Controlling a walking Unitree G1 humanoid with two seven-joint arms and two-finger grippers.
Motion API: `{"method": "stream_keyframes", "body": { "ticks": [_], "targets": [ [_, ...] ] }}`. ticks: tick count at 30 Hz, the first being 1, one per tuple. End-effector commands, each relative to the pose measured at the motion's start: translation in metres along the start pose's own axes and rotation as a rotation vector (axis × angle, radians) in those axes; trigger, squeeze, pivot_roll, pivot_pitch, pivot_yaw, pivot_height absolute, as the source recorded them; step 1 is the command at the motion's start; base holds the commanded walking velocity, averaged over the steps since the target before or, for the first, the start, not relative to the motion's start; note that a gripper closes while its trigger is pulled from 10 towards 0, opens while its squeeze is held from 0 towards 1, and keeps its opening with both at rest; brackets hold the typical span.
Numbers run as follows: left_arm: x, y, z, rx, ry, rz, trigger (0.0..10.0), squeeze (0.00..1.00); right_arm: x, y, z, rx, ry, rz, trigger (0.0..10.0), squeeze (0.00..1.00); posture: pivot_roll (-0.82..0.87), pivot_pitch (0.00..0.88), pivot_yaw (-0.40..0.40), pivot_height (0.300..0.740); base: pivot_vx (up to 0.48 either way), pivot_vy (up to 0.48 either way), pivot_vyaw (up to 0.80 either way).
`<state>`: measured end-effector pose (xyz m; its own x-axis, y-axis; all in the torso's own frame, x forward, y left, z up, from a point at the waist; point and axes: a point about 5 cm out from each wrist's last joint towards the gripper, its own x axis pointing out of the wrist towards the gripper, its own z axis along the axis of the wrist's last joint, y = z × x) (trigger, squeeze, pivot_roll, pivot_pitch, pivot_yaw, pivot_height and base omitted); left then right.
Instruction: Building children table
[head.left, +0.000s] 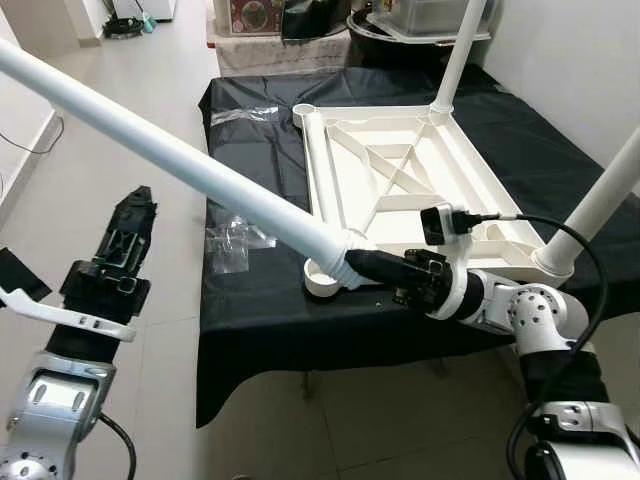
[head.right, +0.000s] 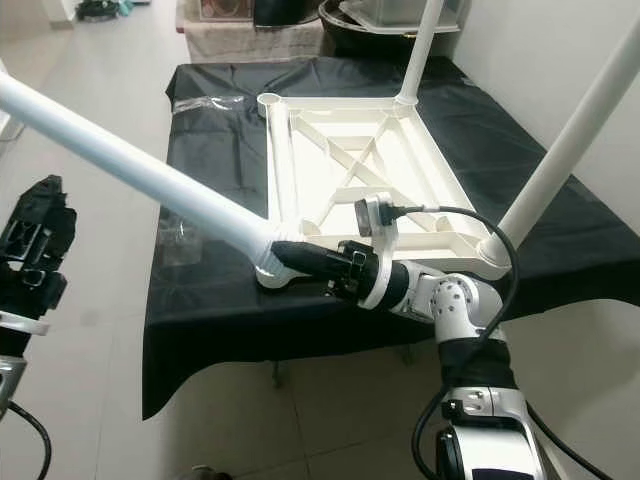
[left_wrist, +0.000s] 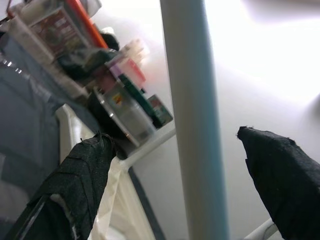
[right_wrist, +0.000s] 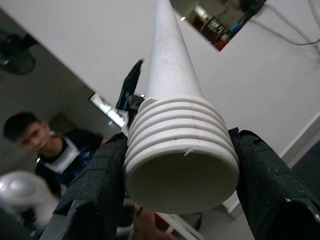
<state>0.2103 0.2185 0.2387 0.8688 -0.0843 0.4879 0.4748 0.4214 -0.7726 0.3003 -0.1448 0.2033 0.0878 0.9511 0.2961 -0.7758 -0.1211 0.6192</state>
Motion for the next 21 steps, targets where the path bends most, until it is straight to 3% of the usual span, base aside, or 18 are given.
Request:
{"method": "stream_keyframes", "body": {
  "ticks": [1,21],
  "targets": [
    [-0.003,-0.001,0.007,-0.019,-0.028,-0.023,10.0,0.0,0.001,0.005,-0.003,0.006,0.019,0.044,0.0,0.0,0.06,0.111,-0.024,0.74,0.0,0.0,0.0],
    [-0.006,-0.006,0.022,-0.054,-0.032,-0.094,10.0,0.0,0.005,0.021,-0.029,0.053,0.155,0.155,0.0,0.0,0.06,0.11,-0.021,0.74,0.0,0.0,0.0]
  ]
}}
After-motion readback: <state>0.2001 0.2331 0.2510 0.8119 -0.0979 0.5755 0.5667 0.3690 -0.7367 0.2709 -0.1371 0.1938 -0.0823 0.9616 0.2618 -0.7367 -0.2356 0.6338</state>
